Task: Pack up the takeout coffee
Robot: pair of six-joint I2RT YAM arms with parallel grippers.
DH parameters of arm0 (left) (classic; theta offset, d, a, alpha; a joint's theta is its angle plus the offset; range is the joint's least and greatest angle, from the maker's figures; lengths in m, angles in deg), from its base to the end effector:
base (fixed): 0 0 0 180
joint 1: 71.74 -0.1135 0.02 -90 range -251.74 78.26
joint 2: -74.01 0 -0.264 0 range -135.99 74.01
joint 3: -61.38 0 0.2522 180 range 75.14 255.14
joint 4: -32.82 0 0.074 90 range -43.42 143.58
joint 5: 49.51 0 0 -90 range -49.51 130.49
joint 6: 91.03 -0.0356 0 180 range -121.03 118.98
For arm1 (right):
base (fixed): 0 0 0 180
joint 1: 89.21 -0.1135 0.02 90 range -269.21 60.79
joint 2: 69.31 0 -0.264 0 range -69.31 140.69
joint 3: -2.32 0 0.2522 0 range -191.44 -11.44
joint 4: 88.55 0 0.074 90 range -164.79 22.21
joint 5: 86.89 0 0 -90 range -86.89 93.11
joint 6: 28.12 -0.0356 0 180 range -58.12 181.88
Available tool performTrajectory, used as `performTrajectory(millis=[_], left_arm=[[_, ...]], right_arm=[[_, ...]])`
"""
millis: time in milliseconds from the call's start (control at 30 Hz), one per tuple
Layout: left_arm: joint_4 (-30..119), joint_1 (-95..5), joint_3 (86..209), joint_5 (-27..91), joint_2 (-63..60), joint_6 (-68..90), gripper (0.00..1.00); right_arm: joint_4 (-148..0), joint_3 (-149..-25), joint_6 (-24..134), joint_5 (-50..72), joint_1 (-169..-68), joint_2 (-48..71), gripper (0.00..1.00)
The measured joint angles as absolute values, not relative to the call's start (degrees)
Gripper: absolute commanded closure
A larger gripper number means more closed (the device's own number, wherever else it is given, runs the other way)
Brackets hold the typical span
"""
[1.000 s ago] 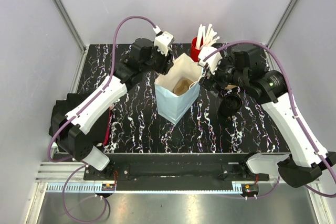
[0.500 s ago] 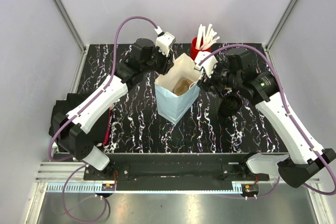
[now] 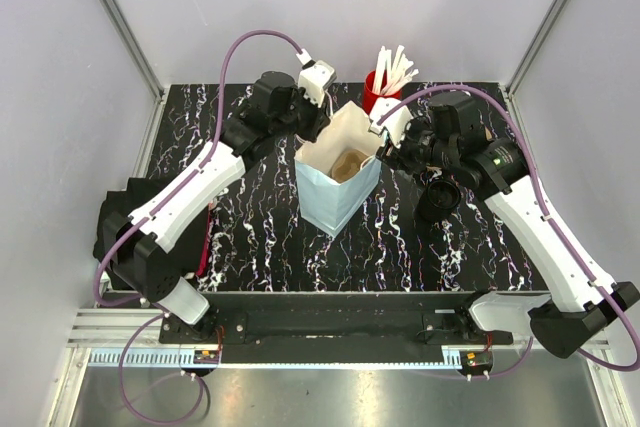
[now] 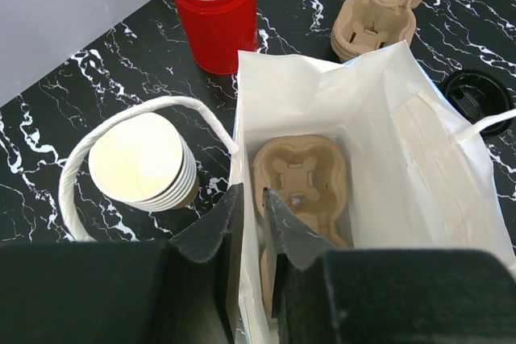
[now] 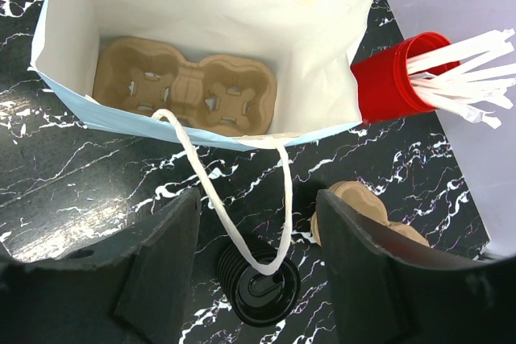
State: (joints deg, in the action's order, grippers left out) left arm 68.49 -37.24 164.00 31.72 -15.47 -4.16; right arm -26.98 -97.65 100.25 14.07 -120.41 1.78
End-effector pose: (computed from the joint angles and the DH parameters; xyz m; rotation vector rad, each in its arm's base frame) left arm 0.2970 -0.2107 0.3930 0.7388 1.8522 -0.5066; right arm 0.2077 0.1337 0.4262 -1.3066 1.6853 0.1311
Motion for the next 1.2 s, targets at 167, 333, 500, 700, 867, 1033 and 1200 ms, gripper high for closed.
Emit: performTrajectory(millis=[167,333,500,700,867,1033,1200], left_arm=[[69.17,-37.24,164.22,31.65,-15.49,-4.16,0.91],[69.3,-37.24,164.26,31.65,-15.49,-4.18,0.96],[69.63,-37.24,164.41,31.65,-15.49,-4.16,1.0],[71.42,-37.24,167.82,31.65,-16.67,-4.51,1.0],[74.39,-37.24,174.47,31.89,-17.89,-5.98,1.0],[74.33,-37.24,176.61,32.39,-16.52,-7.44,1.0],[73.91,-37.24,171.32,32.79,-13.41,-8.31,1.0]], right_arm=[[-26.98,-97.65,100.27,14.07,-120.41,1.78,0.45],[-26.98,-97.65,100.49,14.07,-120.41,1.78,0.52],[-26.96,-97.65,100.62,14.05,-120.41,1.67,0.73],[-26.67,-98.88,100.49,14.14,-120.41,1.95,1.0],[-26.26,-105.39,99.03,14.29,-120.41,3.75,1.0],[-26.41,-111.58,97.08,15.34,-120.41,4.36,1.0],[-26.74,-109.3,96.89,16.19,-120.41,4.14,1.0]])
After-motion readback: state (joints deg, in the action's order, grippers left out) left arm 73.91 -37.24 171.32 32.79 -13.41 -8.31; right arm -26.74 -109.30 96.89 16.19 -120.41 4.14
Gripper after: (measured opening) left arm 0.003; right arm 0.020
